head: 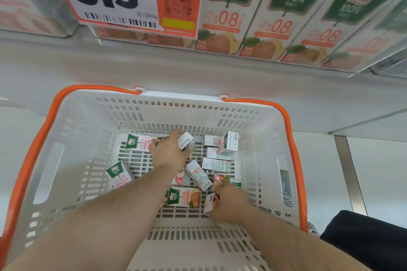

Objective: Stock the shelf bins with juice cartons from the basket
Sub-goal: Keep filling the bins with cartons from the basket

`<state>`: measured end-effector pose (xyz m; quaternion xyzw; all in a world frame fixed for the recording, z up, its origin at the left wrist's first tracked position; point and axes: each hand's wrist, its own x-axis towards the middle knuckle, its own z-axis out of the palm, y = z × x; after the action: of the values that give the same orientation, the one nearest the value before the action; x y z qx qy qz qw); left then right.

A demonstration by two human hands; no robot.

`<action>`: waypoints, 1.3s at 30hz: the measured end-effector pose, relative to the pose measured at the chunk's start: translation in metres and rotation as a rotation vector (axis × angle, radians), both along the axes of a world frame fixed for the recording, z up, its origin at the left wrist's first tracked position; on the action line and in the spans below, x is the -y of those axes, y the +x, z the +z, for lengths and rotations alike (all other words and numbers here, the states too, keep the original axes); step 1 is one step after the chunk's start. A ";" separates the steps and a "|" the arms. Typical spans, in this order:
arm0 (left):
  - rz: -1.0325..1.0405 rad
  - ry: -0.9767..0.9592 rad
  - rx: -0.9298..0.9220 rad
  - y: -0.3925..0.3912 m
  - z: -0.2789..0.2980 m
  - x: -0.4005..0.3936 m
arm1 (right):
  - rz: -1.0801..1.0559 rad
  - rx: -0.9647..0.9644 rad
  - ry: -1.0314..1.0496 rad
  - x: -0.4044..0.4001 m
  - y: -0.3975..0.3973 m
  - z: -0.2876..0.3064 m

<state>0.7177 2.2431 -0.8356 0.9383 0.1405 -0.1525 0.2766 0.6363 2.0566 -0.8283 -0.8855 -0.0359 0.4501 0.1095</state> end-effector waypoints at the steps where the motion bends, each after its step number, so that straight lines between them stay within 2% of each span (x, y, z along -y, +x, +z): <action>1: 0.119 -0.156 -0.042 0.003 0.008 -0.003 | -0.130 -0.081 0.073 0.002 0.006 0.004; 3: 0.285 -0.376 -0.093 0.006 0.021 -0.011 | -0.387 -0.222 0.221 0.005 0.017 0.016; 6: 0.492 -0.737 -0.096 0.005 0.041 -0.028 | -0.663 -0.330 0.369 0.010 0.028 0.036; 9: 0.554 -1.070 -0.156 0.002 0.064 -0.046 | -0.896 -0.425 0.501 0.009 0.033 0.058; 12: 0.569 -1.269 -0.226 -0.003 0.094 -0.055 | -0.964 -0.410 0.610 0.003 0.036 0.085; 17: 0.661 -1.458 -0.287 -0.010 0.150 -0.057 | -0.954 -0.351 0.719 -0.012 0.038 0.138; 20: 0.699 -1.405 -0.266 -0.012 0.183 -0.056 | -1.002 -0.304 0.813 -0.021 0.039 0.173; 24: 0.550 -1.289 -0.265 -0.014 0.219 -0.063 | -1.113 -0.237 0.941 -0.033 0.040 0.218; 28: 0.271 -1.060 -0.155 -0.017 0.255 -0.068 | -1.096 -0.184 0.967 -0.043 0.042 0.258; 34: -0.181 -0.562 -0.014 -0.023 0.298 -0.077 | -1.081 -0.197 1.113 -0.057 0.041 0.317; 36: -0.332 -0.505 0.042 -0.027 0.313 -0.079 | -1.090 -0.220 1.157 -0.061 0.042 0.331; 39: -0.409 -0.471 0.211 -0.035 0.329 -0.076 | -1.117 -0.227 1.193 -0.067 0.047 0.344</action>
<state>0.6830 2.3195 -0.5064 0.8680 -0.1193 -0.1351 0.4627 0.6836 2.1232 -0.4840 -0.5150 0.1878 0.3215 0.7721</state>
